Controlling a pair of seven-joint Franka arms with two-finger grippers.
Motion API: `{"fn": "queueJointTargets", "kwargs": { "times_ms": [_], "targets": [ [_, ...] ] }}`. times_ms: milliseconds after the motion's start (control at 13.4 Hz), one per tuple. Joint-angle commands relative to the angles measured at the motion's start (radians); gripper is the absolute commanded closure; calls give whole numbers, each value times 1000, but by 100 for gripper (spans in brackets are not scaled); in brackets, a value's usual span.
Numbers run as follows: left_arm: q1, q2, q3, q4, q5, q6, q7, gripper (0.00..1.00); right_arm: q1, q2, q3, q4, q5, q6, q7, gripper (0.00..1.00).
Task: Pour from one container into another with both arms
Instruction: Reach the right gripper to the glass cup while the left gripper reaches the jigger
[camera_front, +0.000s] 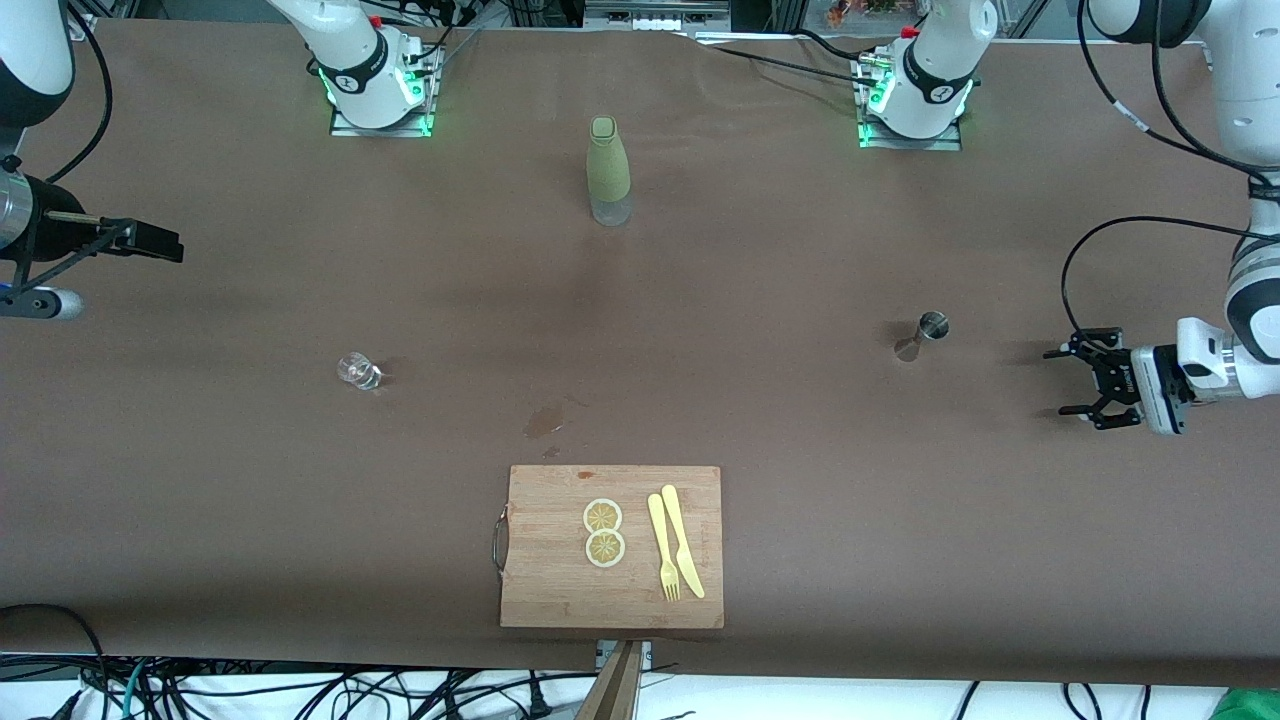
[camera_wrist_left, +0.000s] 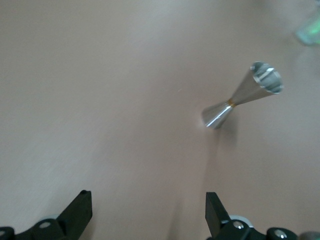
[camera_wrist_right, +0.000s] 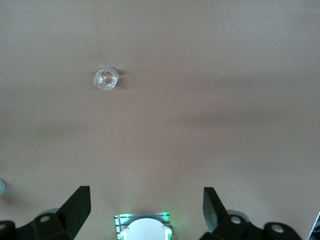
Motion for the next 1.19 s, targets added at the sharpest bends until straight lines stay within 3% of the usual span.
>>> {"fn": "queueJointTargets", "kwargs": {
  "times_ms": [0,521,967,1115],
  "targets": [
    [16,43,14,39,-102,-100,200,0,-11,16,3,-7,5,33,-213,0],
    [33,128,14,27,-224,-245,608,0,-109,144,0,-16,213,99,-891,0],
    [4,198,11,13,-282,-349,639,0,-195,312,-8,-40,414,158,-1410,0],
    [-16,217,0,11,-288,-368,674,0,-227,381,-20,-59,533,174,-1577,0]
  ]
}}
